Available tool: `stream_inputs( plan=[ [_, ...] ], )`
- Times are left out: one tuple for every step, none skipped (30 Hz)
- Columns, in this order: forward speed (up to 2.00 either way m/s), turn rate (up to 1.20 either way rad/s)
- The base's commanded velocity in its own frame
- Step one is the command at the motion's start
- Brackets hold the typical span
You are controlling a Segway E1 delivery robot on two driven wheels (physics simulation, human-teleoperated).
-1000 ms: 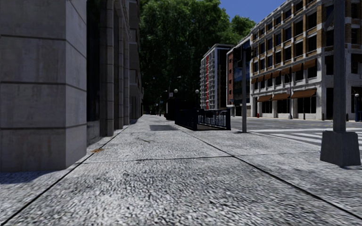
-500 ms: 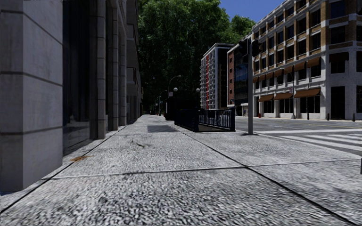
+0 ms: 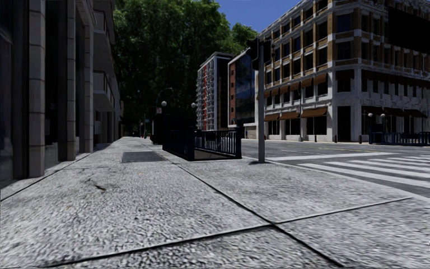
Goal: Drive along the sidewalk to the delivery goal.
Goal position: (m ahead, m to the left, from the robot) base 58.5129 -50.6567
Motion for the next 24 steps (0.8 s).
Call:
stream_inputs(
  plan=[
    [2.00, -0.69],
    [2.00, -0.69],
    [2.00, -0.69],
    [2.00, -0.69],
    [2.00, -0.69],
    [2.00, -0.69],
    [2.00, -0.69],
    [2.00, -0.69],
    [2.00, -0.69],
    [2.00, -0.69],
    [2.00, -0.69],
    [2.00, -0.69],
    [2.00, -0.69],
    [2.00, -0.69],
    [2.00, -0.69],
    [2.00, -0.69],
    [2.00, -0.69],
    [2.00, -0.69],
    [2.00, -0.69],
    [2.00, -0.69],
    [2.00, -0.69],
    [2.00, -0.69],
    [2.00, -0.69],
    [2.00, -0.69]
  ],
)
